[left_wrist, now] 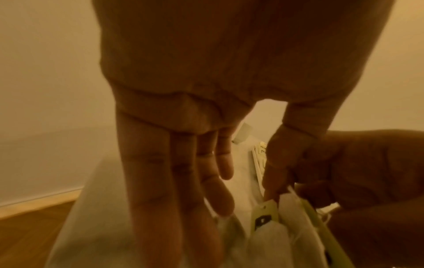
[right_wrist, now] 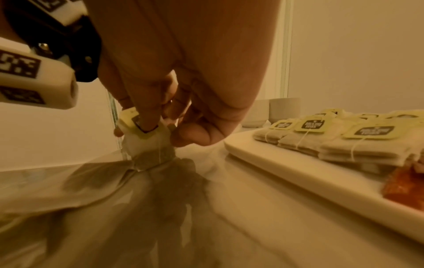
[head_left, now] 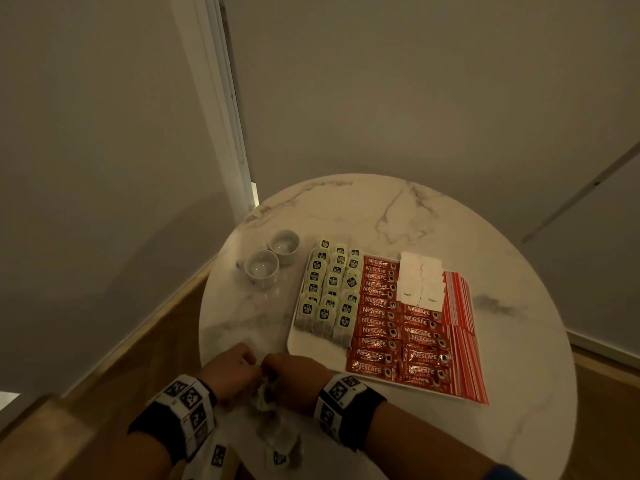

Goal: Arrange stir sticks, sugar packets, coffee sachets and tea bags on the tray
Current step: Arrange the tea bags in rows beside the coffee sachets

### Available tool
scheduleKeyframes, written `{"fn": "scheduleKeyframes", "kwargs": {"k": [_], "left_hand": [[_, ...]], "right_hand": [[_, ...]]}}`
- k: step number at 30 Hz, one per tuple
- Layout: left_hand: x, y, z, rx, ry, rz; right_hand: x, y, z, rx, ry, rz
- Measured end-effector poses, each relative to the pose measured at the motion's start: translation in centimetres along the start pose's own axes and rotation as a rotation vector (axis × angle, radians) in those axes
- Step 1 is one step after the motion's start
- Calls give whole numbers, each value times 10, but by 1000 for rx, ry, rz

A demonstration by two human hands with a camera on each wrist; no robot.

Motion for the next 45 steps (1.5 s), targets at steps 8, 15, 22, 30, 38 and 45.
{"fn": "scheduleKeyframes", "kwargs": {"k": [8,15,22,30,38,45], "left_hand": [[-10,-7,16,-125,-297,182],[-8,-15,11,-3,-354,213],[2,-17,22,28,-415,376],[-3,-29,26,141,-553,345],[-1,-31,29,178,-628,364],[2,-22,19,193,-476,428]], "right_hand": [[-2,-3,6,86,162,-217],[-1,3,0,164,152,-263],[23,8,-22,247,-213,-130],[71,15,-63,477,-433,141],[81,-6,-62,246,-558,247],[81,-8,-78,404,-259,321]]}}
Point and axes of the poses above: each hand's wrist, its own y-axis away from the middle knuckle, its own z-axis out of the palm, x = y × z, the point moved 6 cm from there along -y, towards the middle knuckle, and after that the axes turned 12 degrees about -x, right-handed, at the moved point
